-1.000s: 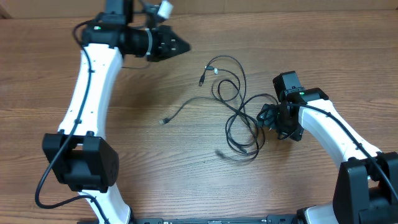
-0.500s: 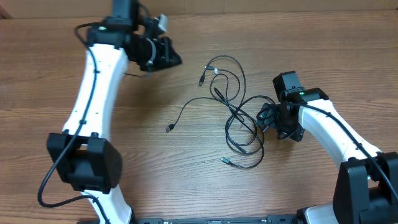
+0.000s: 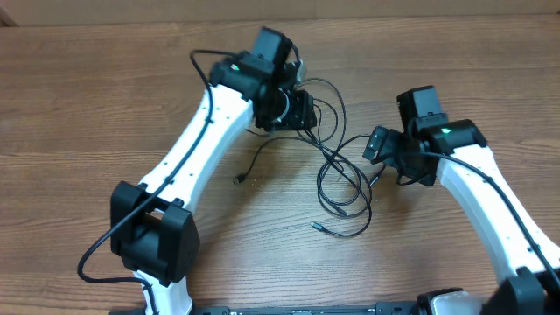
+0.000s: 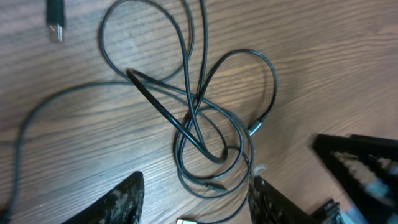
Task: Untangle cables
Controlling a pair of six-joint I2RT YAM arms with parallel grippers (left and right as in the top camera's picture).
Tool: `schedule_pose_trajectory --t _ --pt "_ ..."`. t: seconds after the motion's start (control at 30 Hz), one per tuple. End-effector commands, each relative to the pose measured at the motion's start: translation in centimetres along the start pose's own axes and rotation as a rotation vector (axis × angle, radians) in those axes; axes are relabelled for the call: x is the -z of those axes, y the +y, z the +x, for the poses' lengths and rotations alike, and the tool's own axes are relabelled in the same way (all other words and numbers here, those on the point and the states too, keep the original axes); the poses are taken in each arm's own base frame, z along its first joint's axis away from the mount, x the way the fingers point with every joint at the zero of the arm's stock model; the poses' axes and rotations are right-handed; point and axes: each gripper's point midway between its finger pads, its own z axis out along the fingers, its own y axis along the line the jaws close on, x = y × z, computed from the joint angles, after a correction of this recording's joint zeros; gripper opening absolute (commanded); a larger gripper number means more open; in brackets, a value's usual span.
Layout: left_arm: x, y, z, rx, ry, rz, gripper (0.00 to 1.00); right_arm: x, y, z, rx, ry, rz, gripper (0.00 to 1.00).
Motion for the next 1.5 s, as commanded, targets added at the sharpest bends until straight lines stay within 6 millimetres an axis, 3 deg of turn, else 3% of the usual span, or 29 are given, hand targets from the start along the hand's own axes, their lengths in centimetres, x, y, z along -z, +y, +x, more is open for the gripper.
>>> schedule_pose_trajectory --t 0.0,0.23,0.37,0.43,0.57,0.7,0.9,0.93,1.1,1.2,1.33,1.47 --pt "-0.8 -0.1 0.8 0.052 -0.015 -0.022 0.53 1.9 -0.5 -1.3 -0.034 -0.055 -0.024 1.0" --pt "-5.9 0.9 2.4 0.118 -0.015 -0.047 0.54 2.1 -1.8 -1.4 -0.078 -0.037 -0.016 1.0" --pt "-8.5 0.1 2.2 0.086 -0.021 -0.028 0.54 2.1 -1.8 -1.4 -0.079 -0.037 -0.017 1.0" --pt "-9.2 -0.4 2.2 0.071 -0.024 -0.018 0.47 2.1 -1.8 -1.3 -0.079 -0.035 -0.015 1.0" --pt "-9.7 -0.8 1.8 0.056 -0.041 -0.008 0.07 2.1 -2.0 -1.1 -0.078 -0.025 -0.008 1.0" --pt "-8.9 -0.8 0.4 0.035 -0.073 0.004 0.04 2.1 -2.0 -1.0 -0.075 -0.021 -0.005 1.0" --pt "-2.3 -1.8 -3.9 -0.022 -0.167 0.031 0.04 2.1 -2.0 -1.0 -0.075 -0.02 -0.007 1.0" --pt "0.3 -3.1 -4.9 -0.046 -0.189 0.074 0.04 2.0 -1.9 -0.9 -0.073 -0.016 -0.016 1.0" --pt "8.7 -9.0 -6.8 -0.138 -0.247 0.325 0.04 1.8 1.8 0.0 0.094 0.036 -0.224 1.0" --pt "13.2 -11.4 -7.4 -0.192 -0.299 0.432 0.04 1.7 2.4 0.2 0.111 0.044 -0.266 1.0" --pt "17.2 -13.0 -7.5 -0.241 -0.35 0.506 0.04 1.7 2.5 0.0 0.113 0.037 -0.27 1.0" --pt "19.6 -13.6 -7.3 -0.266 -0.388 0.526 0.04 1.9 3.3 -0.3 0.12 0.022 -0.309 1.0"
